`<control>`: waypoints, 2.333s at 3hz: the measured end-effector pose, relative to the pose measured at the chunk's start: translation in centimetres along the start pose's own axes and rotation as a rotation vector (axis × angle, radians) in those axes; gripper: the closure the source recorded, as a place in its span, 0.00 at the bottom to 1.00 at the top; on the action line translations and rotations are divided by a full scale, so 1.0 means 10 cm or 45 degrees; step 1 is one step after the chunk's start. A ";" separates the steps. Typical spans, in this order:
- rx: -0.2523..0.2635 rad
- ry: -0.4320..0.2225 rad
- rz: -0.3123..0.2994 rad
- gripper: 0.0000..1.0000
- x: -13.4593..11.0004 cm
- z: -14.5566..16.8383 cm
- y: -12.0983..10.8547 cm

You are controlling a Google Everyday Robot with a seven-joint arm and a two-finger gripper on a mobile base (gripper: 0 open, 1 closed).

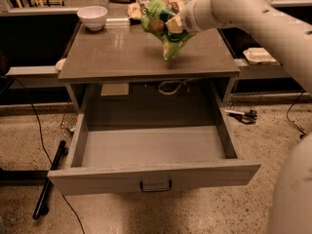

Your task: Pick green rice chip bag from top drawer and place on counter

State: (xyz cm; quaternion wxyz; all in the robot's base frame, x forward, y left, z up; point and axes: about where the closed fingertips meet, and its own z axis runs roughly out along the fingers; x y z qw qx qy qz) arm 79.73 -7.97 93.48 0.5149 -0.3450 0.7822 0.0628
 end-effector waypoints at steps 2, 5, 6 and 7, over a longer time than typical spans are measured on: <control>0.012 -0.090 0.018 0.83 -0.16 0.56 -0.28; -0.009 -0.130 0.078 0.06 -0.10 0.84 -0.43; -0.023 -0.154 0.088 0.00 -0.07 0.58 -0.47; -0.024 -0.214 0.088 0.00 -0.05 0.15 -0.49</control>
Offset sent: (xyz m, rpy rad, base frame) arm 0.0965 0.0076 -0.0003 0.0826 -0.0904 -0.0084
